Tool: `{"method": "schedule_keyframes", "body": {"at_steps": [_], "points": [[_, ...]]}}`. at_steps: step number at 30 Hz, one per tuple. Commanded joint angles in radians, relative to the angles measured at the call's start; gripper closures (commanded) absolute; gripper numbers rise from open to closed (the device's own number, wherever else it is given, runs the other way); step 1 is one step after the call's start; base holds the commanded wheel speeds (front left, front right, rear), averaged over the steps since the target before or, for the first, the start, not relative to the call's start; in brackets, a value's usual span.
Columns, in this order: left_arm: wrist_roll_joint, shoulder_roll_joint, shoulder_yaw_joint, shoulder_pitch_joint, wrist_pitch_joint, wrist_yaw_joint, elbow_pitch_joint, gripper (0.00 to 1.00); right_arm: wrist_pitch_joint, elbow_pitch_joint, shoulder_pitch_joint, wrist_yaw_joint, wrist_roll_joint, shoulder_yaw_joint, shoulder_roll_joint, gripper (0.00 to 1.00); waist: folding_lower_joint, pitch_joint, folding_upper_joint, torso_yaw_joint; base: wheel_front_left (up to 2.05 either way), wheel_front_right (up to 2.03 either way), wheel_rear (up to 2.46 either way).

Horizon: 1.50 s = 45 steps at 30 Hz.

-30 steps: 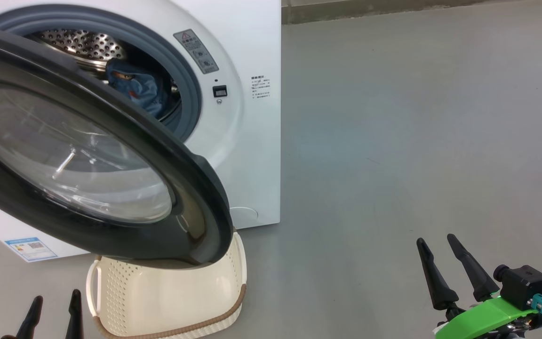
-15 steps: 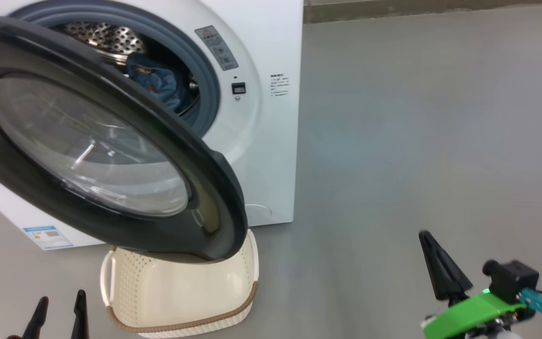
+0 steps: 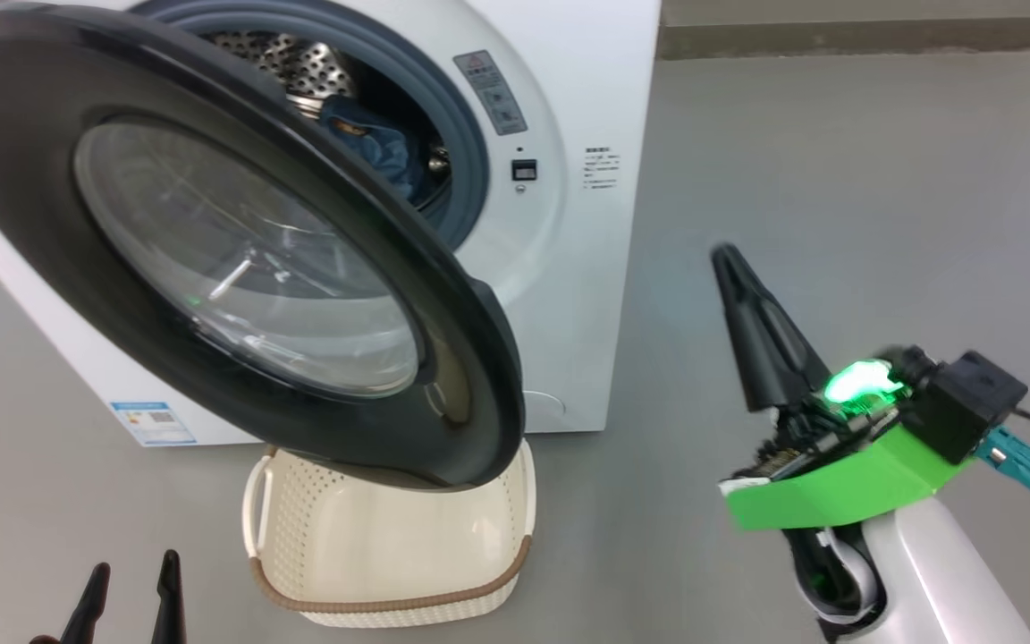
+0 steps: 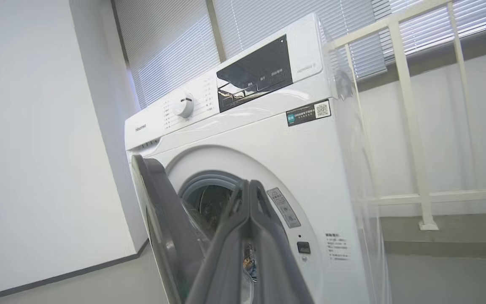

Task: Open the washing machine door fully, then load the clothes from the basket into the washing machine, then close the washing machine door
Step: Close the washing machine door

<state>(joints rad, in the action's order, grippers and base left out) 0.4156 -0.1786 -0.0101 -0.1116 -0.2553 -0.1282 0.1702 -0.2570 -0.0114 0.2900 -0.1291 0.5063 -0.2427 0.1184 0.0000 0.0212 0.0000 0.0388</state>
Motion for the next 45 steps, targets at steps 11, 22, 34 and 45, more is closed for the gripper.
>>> {"method": "schedule_keyframes", "body": {"at_steps": [11,22,34,45], "points": [[-0.011,0.004,-0.048,0.037,-0.006,-0.003,-0.056,0.0,-0.005,0.109,0.083,-0.002,0.041,-0.287,-0.02,1.0,0.0,-0.012,0.0,0.068,0.0,0.0,0.0],[-0.008,0.013,-0.036,0.056,-0.006,-0.003,-0.063,0.0,-0.005,-0.121,0.061,-0.002,0.112,-0.431,-0.037,1.0,0.0,0.018,0.0,0.105,0.0,0.0,0.0],[0.0,0.03,-0.018,0.096,-0.006,-0.003,-0.062,0.0,-0.005,-0.336,0.104,-0.002,0.146,-0.428,-0.051,1.0,0.0,0.081,0.0,0.123,0.0,0.0,0.0],[0.013,0.036,0.007,0.15,-0.006,-0.003,-0.066,0.0,-0.005,-0.406,0.189,-0.002,0.133,-0.364,-0.065,1.0,0.0,0.14,0.0,0.143,0.0,0.0,0.0]]}}
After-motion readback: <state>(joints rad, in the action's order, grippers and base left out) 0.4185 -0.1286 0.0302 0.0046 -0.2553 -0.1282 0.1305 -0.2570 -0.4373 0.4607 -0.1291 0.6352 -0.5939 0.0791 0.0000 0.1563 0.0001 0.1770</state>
